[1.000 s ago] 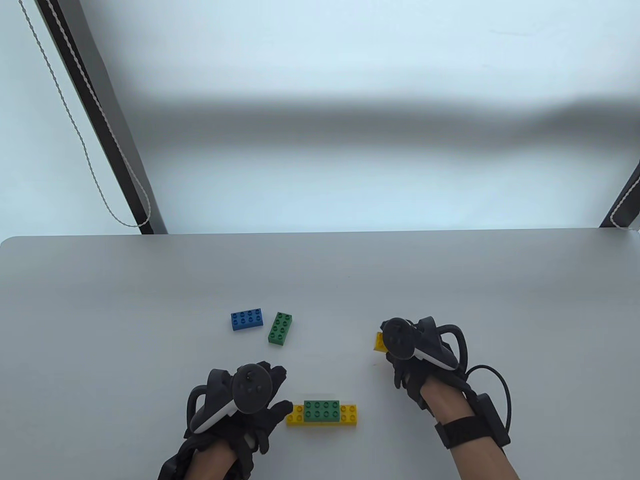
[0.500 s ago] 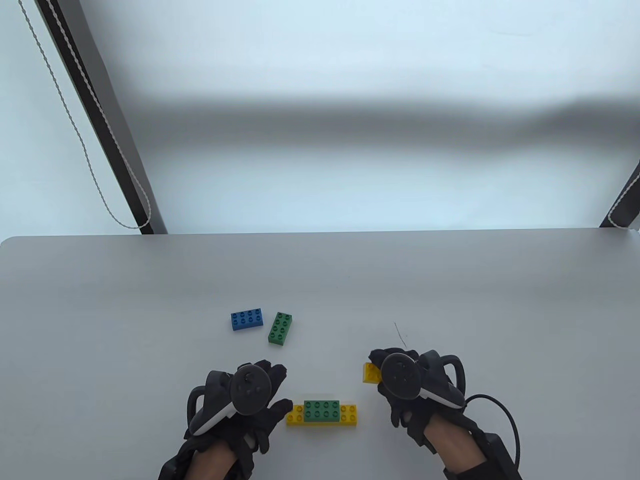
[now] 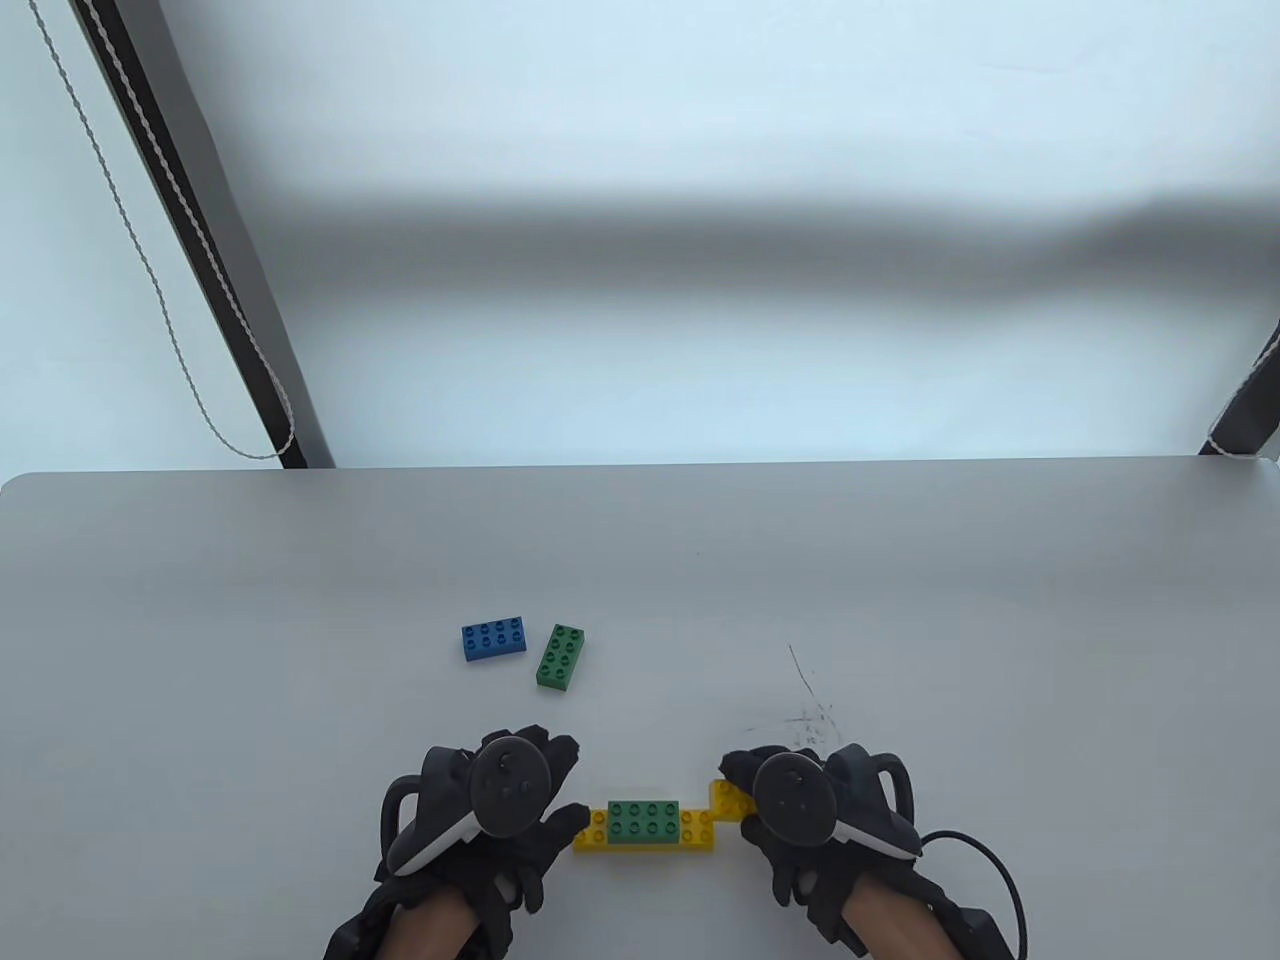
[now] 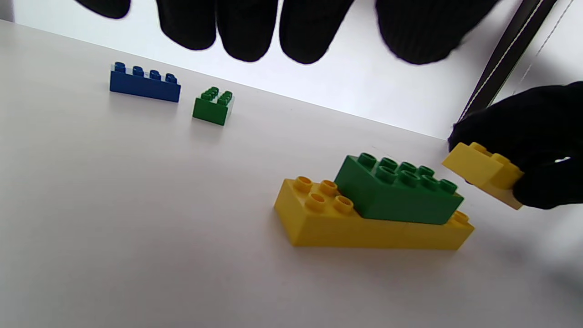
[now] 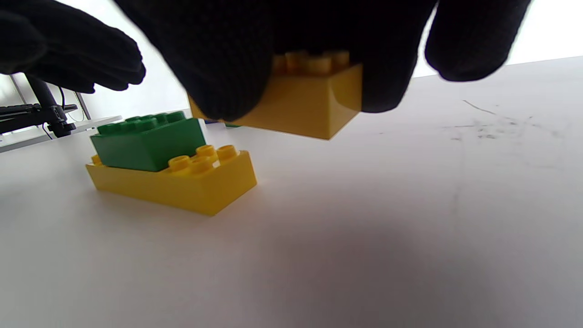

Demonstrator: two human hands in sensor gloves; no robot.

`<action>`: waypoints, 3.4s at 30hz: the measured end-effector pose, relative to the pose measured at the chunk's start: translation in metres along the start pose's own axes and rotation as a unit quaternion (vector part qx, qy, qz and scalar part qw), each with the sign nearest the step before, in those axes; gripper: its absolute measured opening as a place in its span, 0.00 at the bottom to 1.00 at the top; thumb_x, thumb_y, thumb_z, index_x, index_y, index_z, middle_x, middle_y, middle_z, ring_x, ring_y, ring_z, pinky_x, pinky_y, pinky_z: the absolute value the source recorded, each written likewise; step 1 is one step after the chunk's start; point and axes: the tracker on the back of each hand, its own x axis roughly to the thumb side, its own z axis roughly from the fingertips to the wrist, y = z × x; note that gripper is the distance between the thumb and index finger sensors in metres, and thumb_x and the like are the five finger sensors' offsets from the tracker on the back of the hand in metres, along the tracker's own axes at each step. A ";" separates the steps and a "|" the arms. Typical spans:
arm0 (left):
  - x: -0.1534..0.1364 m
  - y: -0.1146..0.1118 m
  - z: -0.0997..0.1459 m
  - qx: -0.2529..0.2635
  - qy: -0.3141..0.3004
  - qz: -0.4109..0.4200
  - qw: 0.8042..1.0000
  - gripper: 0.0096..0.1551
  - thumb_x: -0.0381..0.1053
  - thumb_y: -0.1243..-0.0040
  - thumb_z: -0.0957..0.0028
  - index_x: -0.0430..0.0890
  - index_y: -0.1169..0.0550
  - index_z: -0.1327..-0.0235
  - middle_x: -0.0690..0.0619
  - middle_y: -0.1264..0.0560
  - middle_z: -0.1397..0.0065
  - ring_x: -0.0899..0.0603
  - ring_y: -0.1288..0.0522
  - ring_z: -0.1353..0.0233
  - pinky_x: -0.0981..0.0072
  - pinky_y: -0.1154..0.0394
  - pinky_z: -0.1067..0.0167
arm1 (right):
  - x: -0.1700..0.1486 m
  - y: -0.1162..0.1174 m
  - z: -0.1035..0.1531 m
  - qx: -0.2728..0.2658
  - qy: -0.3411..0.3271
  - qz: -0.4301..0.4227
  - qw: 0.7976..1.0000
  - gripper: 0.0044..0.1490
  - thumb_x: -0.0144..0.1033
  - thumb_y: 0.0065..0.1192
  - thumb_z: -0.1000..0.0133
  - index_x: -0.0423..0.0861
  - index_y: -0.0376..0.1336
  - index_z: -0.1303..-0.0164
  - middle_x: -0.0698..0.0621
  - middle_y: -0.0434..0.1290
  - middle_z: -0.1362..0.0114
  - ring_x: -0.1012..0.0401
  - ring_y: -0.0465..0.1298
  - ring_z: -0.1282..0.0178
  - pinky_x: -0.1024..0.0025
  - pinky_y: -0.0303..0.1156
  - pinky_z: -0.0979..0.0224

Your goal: Stack lego bricks

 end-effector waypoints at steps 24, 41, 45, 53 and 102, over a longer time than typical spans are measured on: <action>0.001 -0.004 -0.001 -0.018 0.009 -0.011 1.000 0.43 0.66 0.44 0.56 0.53 0.33 0.26 0.45 0.38 0.17 0.34 0.42 0.19 0.29 0.44 0.28 | -0.002 0.020 -0.005 0.042 -0.006 0.041 0.998 0.42 0.38 0.77 0.61 0.44 0.63 0.36 0.44 0.73 0.33 0.44 0.78 0.38 0.41 0.73 0.37; 0.000 -0.006 -0.003 -0.023 0.011 -0.012 1.000 0.43 0.66 0.44 0.56 0.53 0.33 0.26 0.45 0.38 0.17 0.34 0.42 0.19 0.29 0.44 0.28 | 0.003 0.026 -0.006 0.051 -0.012 0.063 0.997 0.42 0.39 0.77 0.61 0.44 0.63 0.36 0.44 0.74 0.33 0.44 0.78 0.38 0.42 0.74 0.37; 0.000 -0.006 -0.003 -0.024 0.011 -0.014 1.000 0.43 0.66 0.44 0.56 0.53 0.33 0.27 0.45 0.38 0.17 0.34 0.42 0.19 0.29 0.44 0.28 | 0.004 0.027 -0.006 0.053 -0.014 0.070 0.996 0.42 0.39 0.77 0.61 0.44 0.63 0.36 0.44 0.74 0.33 0.44 0.78 0.38 0.42 0.74 0.37; 0.001 -0.007 -0.003 -0.026 0.011 -0.016 0.999 0.43 0.67 0.44 0.56 0.53 0.33 0.26 0.45 0.38 0.17 0.34 0.42 0.19 0.29 0.44 0.29 | 0.006 0.027 -0.006 0.055 -0.014 0.076 0.995 0.42 0.39 0.76 0.60 0.44 0.63 0.35 0.43 0.73 0.33 0.44 0.77 0.38 0.41 0.74 0.37; -0.007 0.000 -0.128 -0.034 0.172 -0.108 0.979 0.48 0.66 0.37 0.58 0.55 0.41 0.25 0.43 0.30 0.23 0.35 0.29 0.28 0.35 0.33 0.33 | -0.016 -0.009 0.008 -0.001 0.025 -0.004 1.000 0.46 0.49 0.74 0.59 0.42 0.61 0.33 0.40 0.72 0.31 0.41 0.77 0.37 0.40 0.73 0.38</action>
